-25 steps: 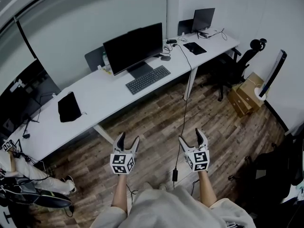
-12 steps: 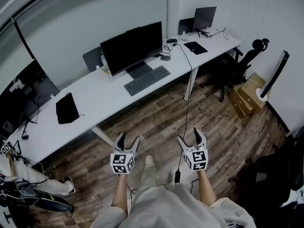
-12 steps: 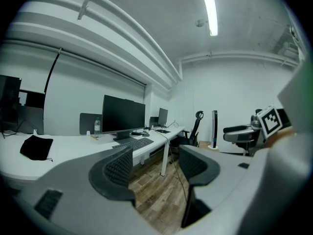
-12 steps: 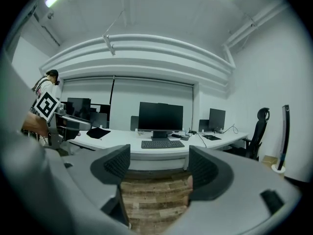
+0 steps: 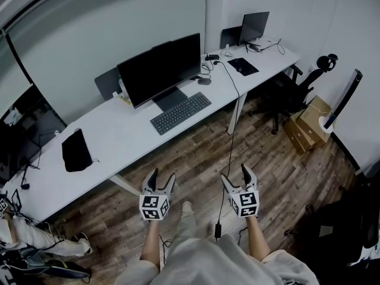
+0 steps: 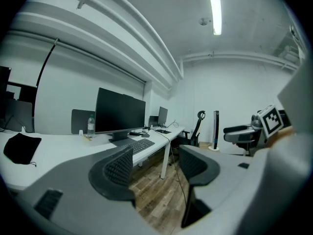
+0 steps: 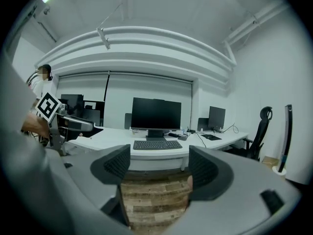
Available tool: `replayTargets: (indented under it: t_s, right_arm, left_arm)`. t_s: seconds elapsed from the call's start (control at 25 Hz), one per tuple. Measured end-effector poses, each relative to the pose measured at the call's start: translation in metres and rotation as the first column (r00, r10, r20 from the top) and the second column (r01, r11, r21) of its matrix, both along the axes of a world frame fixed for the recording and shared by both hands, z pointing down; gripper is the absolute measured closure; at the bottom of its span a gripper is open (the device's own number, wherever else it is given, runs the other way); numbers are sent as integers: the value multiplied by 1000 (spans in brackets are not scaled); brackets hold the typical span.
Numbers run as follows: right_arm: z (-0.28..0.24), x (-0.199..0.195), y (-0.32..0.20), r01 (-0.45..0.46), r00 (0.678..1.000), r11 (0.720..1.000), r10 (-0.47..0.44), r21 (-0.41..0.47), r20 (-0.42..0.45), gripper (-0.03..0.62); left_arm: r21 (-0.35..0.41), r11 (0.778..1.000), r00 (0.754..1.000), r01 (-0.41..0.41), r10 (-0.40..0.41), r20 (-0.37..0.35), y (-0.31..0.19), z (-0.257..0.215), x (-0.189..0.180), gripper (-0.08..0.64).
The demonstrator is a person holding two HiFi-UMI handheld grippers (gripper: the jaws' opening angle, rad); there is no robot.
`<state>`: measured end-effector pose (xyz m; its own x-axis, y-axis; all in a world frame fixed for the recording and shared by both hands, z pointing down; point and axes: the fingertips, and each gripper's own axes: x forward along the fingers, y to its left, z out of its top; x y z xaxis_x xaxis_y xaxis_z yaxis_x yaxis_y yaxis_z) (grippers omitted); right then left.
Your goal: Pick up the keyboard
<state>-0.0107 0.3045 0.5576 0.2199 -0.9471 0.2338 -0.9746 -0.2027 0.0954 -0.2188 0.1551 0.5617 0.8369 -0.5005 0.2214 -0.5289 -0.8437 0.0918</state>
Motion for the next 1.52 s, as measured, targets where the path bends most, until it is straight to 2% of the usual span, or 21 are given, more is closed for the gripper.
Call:
replayTargets:
  t_s: [0.84,1.2,1.52]
  right_arm:
    - [-15,91,-191,-57,998,998,57,-11,-5,239]
    - [-11,122,-245,-87,996,996,87,-30,-21,244]
    - [-4,138,-273,-90,996,995,89,-35,-20,247]
  left_arm:
    - [-8,997,997,-71,71,-5,-201,-13,108,268]
    - [-13,994,994,-110,109,-12,-260,-7,145,269]
    - [-4,993,993,-114,114,-8,-292,-5,161,268]
